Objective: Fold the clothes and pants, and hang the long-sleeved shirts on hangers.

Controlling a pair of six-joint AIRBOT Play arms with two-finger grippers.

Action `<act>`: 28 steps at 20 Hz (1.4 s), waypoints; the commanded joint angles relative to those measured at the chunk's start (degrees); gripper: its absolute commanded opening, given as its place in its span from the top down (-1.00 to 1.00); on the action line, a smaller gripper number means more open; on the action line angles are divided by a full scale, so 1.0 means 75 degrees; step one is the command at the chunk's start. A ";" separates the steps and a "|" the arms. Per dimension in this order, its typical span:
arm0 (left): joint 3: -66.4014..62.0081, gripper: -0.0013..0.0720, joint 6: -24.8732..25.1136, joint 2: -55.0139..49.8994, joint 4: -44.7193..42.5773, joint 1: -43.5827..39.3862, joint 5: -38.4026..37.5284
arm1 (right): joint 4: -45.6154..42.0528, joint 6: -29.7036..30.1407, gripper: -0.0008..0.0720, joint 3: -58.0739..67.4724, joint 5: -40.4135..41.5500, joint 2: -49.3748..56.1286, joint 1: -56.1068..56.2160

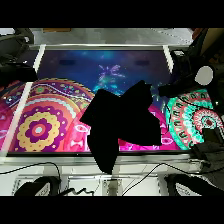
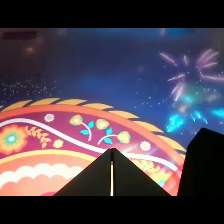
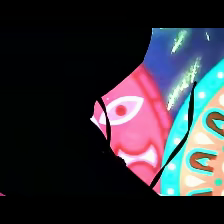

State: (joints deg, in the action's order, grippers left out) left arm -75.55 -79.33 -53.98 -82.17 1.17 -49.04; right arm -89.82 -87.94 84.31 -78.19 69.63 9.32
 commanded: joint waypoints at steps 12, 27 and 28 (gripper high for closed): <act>0.0009 0.93 0.0006 -0.0090 0.0560 0.0003 -0.0026 | 0.0000 0.0000 0.93 -0.0006 0.0729 0.0020 0.0000; 0.0029 0.91 0.0006 0.0000 0.0603 0.0000 -0.1367 | 0.3893 0.3363 0.94 -0.6645 -0.0583 -0.1784 -0.3926; 0.0029 0.91 0.0006 0.0000 0.0638 0.0000 -0.1472 | 0.3893 0.3005 0.91 -0.6948 -0.0373 -0.1856 -0.3995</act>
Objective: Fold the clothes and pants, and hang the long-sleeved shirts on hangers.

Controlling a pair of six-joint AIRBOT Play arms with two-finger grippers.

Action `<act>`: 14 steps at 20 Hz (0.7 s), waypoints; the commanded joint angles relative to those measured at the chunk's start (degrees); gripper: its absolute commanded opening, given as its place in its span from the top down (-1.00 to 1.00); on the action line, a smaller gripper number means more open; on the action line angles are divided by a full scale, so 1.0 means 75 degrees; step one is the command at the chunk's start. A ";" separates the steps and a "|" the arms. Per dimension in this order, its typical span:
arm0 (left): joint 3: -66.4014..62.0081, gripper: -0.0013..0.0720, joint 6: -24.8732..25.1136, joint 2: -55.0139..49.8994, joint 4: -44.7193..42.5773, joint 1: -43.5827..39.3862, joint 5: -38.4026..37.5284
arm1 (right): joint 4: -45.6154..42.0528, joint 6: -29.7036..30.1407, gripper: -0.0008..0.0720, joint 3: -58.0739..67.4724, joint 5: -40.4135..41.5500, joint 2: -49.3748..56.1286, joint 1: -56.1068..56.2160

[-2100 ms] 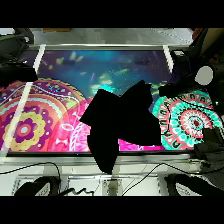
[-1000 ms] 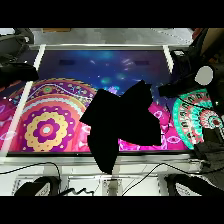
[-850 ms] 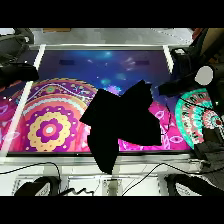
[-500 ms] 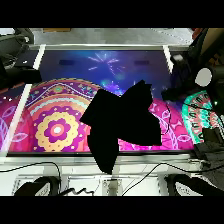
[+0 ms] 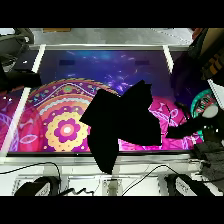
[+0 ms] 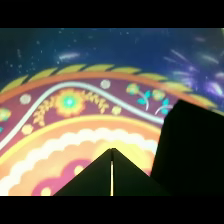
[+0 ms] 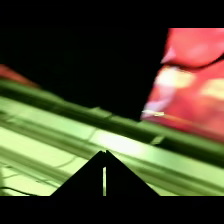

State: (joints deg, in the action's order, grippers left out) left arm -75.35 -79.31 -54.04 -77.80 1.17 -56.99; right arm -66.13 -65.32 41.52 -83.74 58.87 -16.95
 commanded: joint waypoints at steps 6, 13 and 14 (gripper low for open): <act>0.0003 0.91 0.0006 0.0009 0.0676 0.0000 -0.0440 | 0.0656 -0.2486 -0.45 -0.1947 0.1099 -0.0221 -0.0498; 0.0003 0.91 0.0003 0.0009 0.0790 0.0000 -0.0440 | 0.1580 -0.3028 -0.33 -0.2136 0.2757 0.0379 -0.0498; 0.0003 0.91 0.0003 0.0009 0.0790 0.0000 -0.0440 | 0.1635 -0.3028 -0.33 -0.2174 0.2751 0.0603 -0.0498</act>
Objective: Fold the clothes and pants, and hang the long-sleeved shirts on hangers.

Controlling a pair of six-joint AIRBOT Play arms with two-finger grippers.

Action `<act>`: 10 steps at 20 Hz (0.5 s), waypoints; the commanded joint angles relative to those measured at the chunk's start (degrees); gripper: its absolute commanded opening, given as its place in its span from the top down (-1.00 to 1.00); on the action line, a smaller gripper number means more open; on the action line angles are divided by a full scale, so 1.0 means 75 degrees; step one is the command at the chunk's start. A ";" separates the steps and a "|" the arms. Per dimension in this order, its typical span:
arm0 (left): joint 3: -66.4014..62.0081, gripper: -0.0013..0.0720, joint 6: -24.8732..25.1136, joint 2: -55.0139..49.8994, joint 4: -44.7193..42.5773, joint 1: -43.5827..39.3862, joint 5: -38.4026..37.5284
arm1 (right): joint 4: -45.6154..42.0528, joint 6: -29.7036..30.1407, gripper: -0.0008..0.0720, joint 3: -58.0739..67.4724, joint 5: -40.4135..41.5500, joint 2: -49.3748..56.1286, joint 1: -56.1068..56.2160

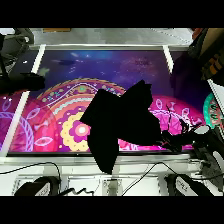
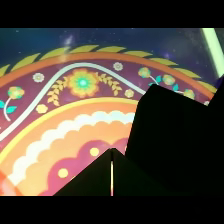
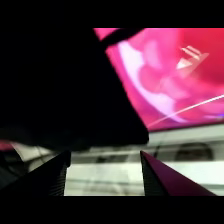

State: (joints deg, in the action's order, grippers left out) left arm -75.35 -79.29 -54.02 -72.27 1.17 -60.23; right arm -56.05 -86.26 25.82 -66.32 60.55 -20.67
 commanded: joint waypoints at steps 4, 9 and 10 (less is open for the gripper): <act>0.0003 0.91 0.0000 0.0006 0.0052 0.0000 -0.0009 | 0.1562 0.1093 0.12 -0.0259 0.0898 0.1043 0.0000; 0.0003 0.91 0.0000 -0.0099 0.0055 0.0000 -0.0006 | 0.4348 0.3856 0.94 -0.0236 0.1746 0.1037 0.0003; 0.0003 0.91 0.0000 -0.0216 0.0087 0.0000 -0.0032 | 0.4919 0.4252 0.94 -0.0236 0.1868 0.1040 0.0058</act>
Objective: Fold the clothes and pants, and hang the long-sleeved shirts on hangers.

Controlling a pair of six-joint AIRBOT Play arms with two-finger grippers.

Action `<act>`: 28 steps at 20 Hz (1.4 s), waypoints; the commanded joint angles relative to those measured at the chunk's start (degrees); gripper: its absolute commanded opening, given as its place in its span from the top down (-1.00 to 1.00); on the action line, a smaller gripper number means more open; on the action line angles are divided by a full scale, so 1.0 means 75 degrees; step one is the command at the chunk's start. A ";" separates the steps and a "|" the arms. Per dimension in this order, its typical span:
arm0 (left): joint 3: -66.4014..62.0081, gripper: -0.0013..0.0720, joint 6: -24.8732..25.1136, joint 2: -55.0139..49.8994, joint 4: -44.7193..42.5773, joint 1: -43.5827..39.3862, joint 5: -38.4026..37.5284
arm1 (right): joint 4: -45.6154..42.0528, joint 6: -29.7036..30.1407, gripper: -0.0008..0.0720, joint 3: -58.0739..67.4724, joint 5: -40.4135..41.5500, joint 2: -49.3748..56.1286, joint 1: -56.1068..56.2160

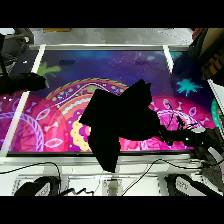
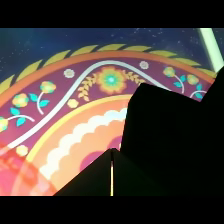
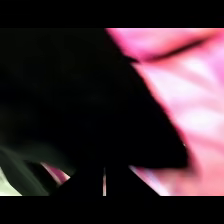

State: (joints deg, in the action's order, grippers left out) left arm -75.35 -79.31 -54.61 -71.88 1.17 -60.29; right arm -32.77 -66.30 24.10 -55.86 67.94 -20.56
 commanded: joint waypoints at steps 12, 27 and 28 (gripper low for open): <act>0.4447 0.93 0.0670 0.0356 0.2221 -0.1154 0.0542 | 0.2500 0.1915 0.94 0.1166 0.2008 0.0055 0.1629; 0.6612 -0.92 0.0697 -0.1046 0.3681 -0.3142 0.1886 | 0.1973 0.1909 0.94 0.1311 0.1988 0.0058 0.1629; 0.6610 -0.89 0.0697 -0.1236 0.3984 -0.3206 0.2069 | 0.1973 0.1909 0.94 0.1311 0.1973 0.0058 0.1632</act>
State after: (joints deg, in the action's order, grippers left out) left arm -26.00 -74.50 -59.79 -46.19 -19.75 -49.82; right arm -17.85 -51.94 33.91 -40.93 68.36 -8.36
